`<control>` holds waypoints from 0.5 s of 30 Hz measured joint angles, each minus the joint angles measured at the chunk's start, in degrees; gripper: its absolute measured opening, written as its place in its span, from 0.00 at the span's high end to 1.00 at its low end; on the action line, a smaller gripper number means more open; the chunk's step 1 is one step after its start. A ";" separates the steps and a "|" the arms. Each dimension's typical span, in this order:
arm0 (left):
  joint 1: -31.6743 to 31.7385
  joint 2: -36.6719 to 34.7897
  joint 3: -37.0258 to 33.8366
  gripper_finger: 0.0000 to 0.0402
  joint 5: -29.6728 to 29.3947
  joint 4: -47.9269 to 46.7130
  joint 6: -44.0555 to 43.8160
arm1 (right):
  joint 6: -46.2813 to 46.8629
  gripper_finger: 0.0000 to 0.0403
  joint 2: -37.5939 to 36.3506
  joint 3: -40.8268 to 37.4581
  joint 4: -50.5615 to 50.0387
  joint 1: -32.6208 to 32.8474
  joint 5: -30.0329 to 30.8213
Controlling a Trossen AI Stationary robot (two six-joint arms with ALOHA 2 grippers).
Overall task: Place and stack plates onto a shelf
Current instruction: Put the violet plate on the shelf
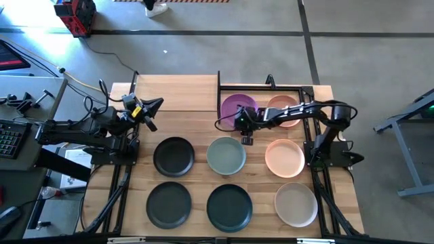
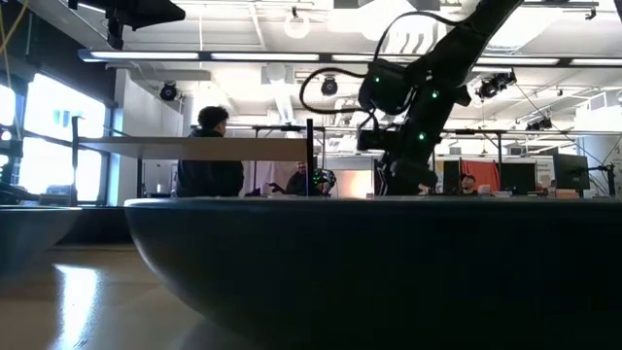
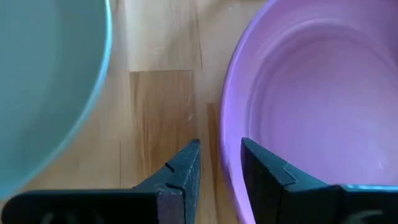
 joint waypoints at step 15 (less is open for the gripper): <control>-0.01 -0.01 0.00 0.99 0.00 -0.39 0.01 | 0.03 0.86 2.05 0.00 0.08 -0.04 0.17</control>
